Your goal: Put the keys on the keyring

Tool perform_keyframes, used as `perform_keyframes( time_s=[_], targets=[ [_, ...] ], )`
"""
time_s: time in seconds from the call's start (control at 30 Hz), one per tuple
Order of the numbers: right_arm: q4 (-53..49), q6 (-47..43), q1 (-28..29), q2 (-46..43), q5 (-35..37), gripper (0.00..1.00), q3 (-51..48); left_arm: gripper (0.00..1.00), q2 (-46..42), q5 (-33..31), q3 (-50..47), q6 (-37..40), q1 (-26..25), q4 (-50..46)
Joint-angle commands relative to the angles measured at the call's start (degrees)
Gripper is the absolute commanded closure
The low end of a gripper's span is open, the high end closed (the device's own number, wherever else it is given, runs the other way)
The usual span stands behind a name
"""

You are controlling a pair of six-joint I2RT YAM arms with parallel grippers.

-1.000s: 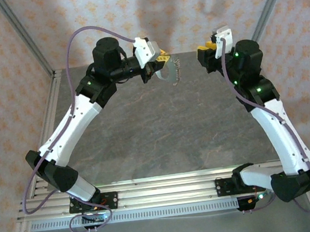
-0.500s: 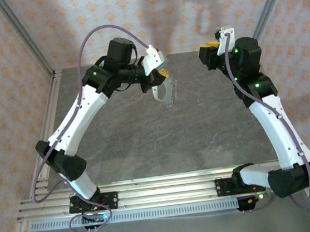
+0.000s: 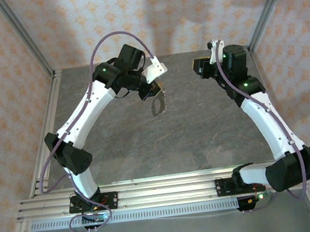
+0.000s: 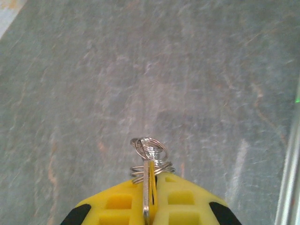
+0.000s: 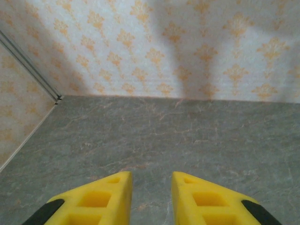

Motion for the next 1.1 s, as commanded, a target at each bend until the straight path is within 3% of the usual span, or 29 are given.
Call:
perform_keyframes(
  time_s=[0.0, 0.17, 0.4, 0.67, 0.83, 1.07],
  targets=[
    [3.58, 2.95, -0.09, 0.72, -1.79, 0.74, -1.17, 1.00, 1.90, -10.95, 4.56, -1.88, -1.67, -5.72],
    [5.44, 5.48, -0.11, 1.26, -3.47, 0.75, -3.34, 1.00, 5.06, -10.08, 8.69, -4.64, -1.45, -9.83],
    [9.45, 10.67, -0.15, 0.82, -5.50, 0.75, -8.14, 1.00, 5.92, 4.20, 8.39, -19.07, 1.99, -1.20],
    [14.65, 15.64, -0.03, 0.43, -7.55, 0.74, -12.85, 1.00, 11.44, 12.98, 14.68, -42.16, 3.87, 7.83],
    [18.47, 17.12, 0.29, -0.74, -8.01, 0.73, -14.70, 1.00, 14.10, 16.49, 17.80, -60.66, 3.96, 16.68],
    [22.39, 17.08, 0.47, -2.79, -7.72, 0.70, -15.75, 1.00, 13.37, 10.95, 17.84, -86.51, 3.86, 29.40]
  ],
)
